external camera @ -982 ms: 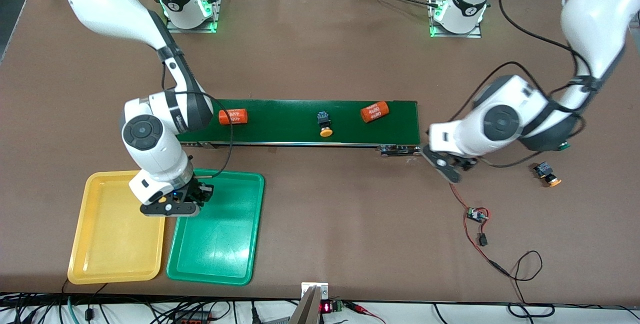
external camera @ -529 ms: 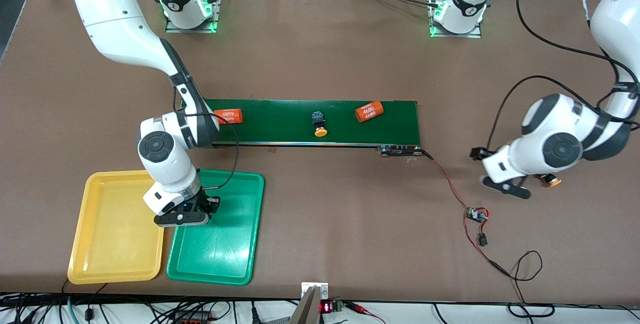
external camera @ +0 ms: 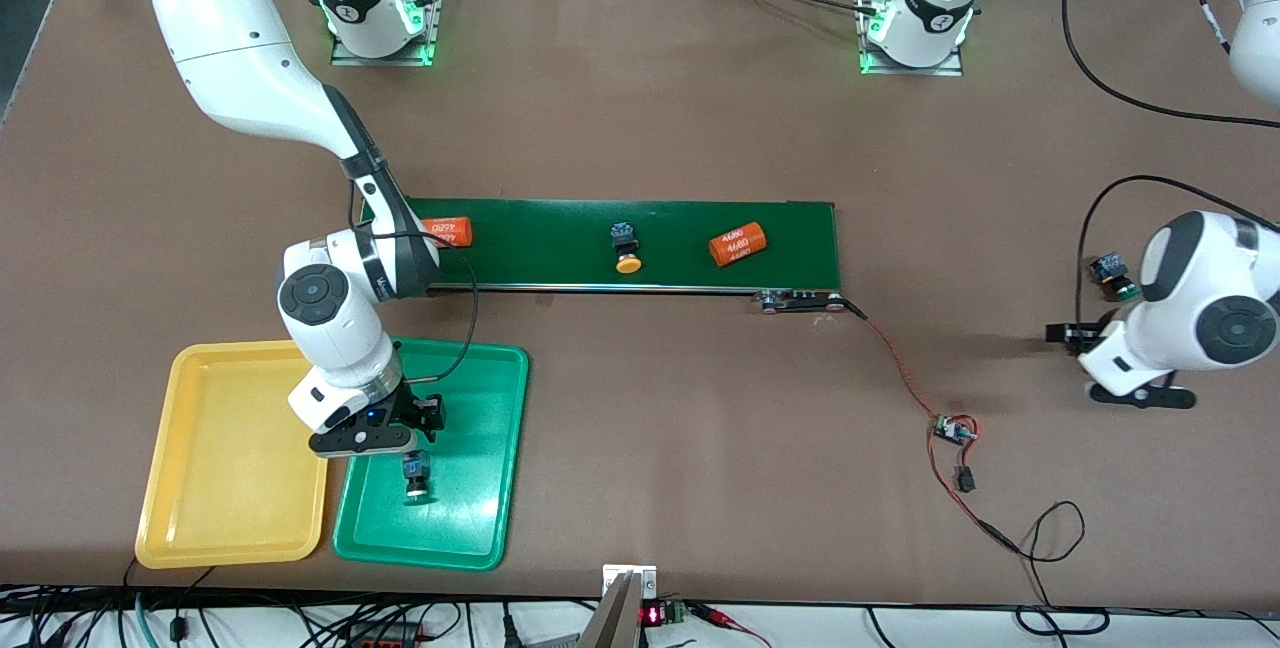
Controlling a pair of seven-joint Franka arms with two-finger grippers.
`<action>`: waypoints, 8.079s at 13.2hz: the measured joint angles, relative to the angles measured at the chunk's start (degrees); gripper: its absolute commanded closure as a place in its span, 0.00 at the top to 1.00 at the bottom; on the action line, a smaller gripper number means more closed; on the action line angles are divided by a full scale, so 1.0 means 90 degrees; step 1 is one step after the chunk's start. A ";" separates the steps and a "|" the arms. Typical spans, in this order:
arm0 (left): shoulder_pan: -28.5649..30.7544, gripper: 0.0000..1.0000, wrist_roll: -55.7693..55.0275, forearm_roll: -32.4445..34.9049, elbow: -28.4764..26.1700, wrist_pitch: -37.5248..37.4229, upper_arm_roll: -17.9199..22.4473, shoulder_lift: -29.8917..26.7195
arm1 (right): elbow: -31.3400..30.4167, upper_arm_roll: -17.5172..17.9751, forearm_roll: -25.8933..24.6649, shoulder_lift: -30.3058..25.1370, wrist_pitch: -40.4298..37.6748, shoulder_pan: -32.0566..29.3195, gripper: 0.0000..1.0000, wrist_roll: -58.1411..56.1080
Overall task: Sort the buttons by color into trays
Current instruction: 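Lower the green button into the green tray and open the right gripper, then grasp the yellow button with the right gripper while the left gripper places another, then place the yellow button in the yellow tray while the left gripper grasps a button, then place the green button on the conveyor while the right gripper reaches the conveyor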
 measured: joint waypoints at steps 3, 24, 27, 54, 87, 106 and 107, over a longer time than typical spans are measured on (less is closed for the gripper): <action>0.0203 1.00 -0.1090 -0.0328 0.0031 0.0477 0.0088 0.0029 | -0.0178 0.0031 0.0069 -0.0240 -0.0344 0.0047 1.00 0.0341; 0.0329 0.27 -0.1510 -0.0901 -0.0363 -0.1029 -0.1976 0.0568 | -0.3064 0.2536 0.0076 -0.2755 -0.2196 0.0551 1.00 0.2955; -0.0358 0.27 -0.1581 -0.1329 -0.0669 -0.1028 -0.2260 0.0601 | -0.3100 0.2577 0.0076 -0.2521 -0.2047 0.0552 1.00 0.2993; -0.0336 1.00 -0.2792 -0.0386 0.0230 -0.1719 -0.2410 0.0372 | -0.1521 0.0741 -0.0004 -0.2236 -0.2979 -0.1516 0.07 -0.0735; 0.1061 0.24 0.0481 -0.1814 -0.0584 -0.0586 -0.1014 0.0072 | -0.3846 0.1872 -0.0617 -0.3343 -0.1956 -0.1663 1.00 0.1172; -0.1970 1.00 -0.2237 -0.3560 -0.1477 0.0655 -0.1515 0.0101 | -0.3286 0.3475 -0.0067 -0.3374 -0.2212 -0.1279 1.00 0.2981; -0.1949 1.00 -0.2237 -0.3559 -0.1419 0.0682 -0.1518 0.0074 | -0.3284 0.3475 -0.0067 -0.3364 -0.2212 -0.1279 1.00 0.3017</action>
